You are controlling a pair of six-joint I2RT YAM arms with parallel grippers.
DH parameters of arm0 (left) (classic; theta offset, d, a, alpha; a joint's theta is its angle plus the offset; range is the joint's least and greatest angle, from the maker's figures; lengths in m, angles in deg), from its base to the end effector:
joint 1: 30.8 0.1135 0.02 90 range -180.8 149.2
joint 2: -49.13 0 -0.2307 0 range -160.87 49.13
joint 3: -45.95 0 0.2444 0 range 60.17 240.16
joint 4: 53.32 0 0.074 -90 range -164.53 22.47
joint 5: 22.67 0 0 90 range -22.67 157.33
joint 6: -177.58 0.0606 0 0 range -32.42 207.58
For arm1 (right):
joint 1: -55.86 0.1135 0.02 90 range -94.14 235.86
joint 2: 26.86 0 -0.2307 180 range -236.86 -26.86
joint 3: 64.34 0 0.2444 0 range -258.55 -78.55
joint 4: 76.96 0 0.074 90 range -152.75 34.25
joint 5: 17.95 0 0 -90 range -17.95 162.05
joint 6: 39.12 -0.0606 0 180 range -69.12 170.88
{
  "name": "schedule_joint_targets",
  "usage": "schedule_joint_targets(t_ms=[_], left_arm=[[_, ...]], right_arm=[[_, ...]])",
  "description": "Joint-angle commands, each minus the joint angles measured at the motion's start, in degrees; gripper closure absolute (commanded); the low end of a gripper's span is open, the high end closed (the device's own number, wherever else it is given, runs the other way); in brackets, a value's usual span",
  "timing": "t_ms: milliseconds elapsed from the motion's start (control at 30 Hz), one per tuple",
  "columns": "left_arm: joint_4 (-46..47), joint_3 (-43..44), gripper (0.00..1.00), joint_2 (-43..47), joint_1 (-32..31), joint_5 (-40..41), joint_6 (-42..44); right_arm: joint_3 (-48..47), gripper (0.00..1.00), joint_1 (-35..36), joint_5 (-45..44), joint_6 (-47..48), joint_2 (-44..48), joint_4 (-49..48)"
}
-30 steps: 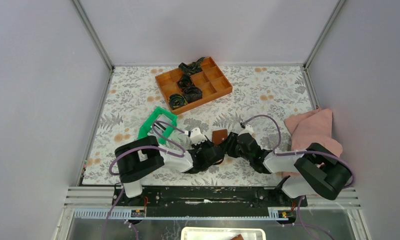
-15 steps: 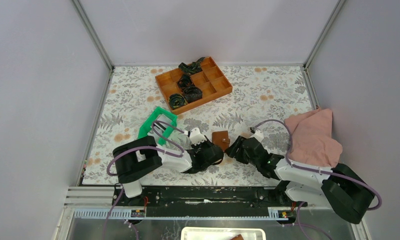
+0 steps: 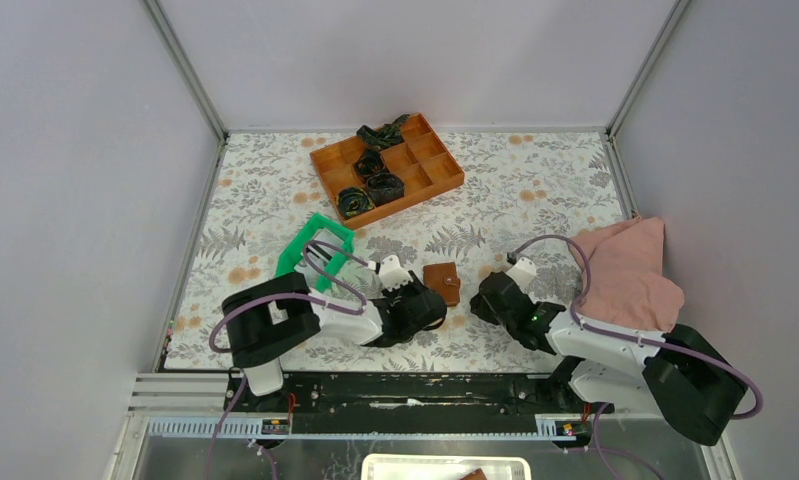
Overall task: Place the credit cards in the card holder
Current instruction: Close the card holder at the center of the board.
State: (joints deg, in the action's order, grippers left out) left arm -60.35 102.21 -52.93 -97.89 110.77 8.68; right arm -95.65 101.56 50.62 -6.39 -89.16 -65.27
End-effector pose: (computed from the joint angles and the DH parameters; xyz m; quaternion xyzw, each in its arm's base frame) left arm 0.1590 -0.2692 0.0699 -0.2079 0.8638 -0.1806 0.4220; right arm 0.1682 0.1407 0.1035 0.1649 0.8879 0.2025 0.3788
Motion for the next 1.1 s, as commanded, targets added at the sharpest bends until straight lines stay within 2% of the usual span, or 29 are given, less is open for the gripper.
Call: schedule_joint_targets(t_ms=[0,133,233,700,1067], left_arm=[[-22.5,-4.0,0.63,-3.7,-0.7,-9.3,2.5],[-25.5,-2.6,0.54,-2.4,-0.7,-7.3,2.5],[-27.4,-1.9,0.5,-1.1,-0.7,-5.8,2.1],[-29.2,-4.3,0.57,-0.4,0.0,-0.4,-1.6],[-25.2,-3.9,0.59,-2.9,3.0,-1.7,2.5]], right_arm=[[-3.0,0.69,-0.5,-4.6,2.7,-2.7,1.8],[-5.3,0.73,-2.4,-4.3,4.7,-3.4,0.8],[-6.6,0.75,-3.7,-3.6,5.8,-5.0,-0.1],[-12.4,0.78,-5.8,1.2,7.9,-15.0,-5.3],[-14.9,0.78,-6.2,2.3,9.2,-18.0,-5.8]])
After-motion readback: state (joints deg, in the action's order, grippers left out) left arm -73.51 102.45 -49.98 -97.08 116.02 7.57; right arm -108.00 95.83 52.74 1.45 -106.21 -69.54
